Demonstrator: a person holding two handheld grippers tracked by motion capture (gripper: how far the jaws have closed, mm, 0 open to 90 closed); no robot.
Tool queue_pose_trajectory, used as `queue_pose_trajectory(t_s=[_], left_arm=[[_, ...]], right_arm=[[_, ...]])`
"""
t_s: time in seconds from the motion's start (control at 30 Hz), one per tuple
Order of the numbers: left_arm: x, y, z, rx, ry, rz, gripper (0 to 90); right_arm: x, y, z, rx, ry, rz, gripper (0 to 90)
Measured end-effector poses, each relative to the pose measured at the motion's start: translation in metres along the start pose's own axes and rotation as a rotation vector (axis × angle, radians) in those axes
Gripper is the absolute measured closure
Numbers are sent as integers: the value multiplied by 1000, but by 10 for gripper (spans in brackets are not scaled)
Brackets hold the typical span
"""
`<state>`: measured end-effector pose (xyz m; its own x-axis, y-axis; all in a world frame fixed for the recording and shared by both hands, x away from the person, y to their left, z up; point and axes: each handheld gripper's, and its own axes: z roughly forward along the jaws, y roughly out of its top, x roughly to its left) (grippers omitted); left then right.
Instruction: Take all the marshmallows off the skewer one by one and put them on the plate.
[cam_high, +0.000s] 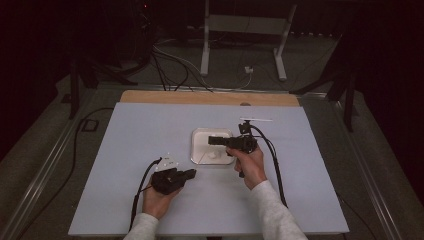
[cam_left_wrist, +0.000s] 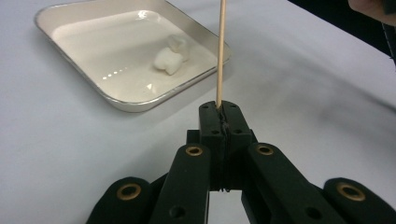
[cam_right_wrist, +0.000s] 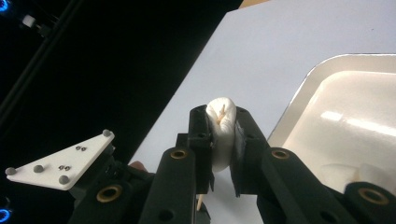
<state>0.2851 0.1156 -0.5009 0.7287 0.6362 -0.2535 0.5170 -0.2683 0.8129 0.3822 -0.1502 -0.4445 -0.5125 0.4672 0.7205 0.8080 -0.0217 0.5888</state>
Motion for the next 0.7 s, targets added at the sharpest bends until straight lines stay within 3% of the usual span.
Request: queue_pose_trajectory(t_s=[0.27, 0.7], left_arm=[[1, 2, -7, -25, -1, 9, 900], [2, 4, -15, -14, 38, 39, 900]], right_arm=[[-3, 5, -1, -8, 17, 27, 803], [-3, 12, -1, -35, 33, 44, 803]])
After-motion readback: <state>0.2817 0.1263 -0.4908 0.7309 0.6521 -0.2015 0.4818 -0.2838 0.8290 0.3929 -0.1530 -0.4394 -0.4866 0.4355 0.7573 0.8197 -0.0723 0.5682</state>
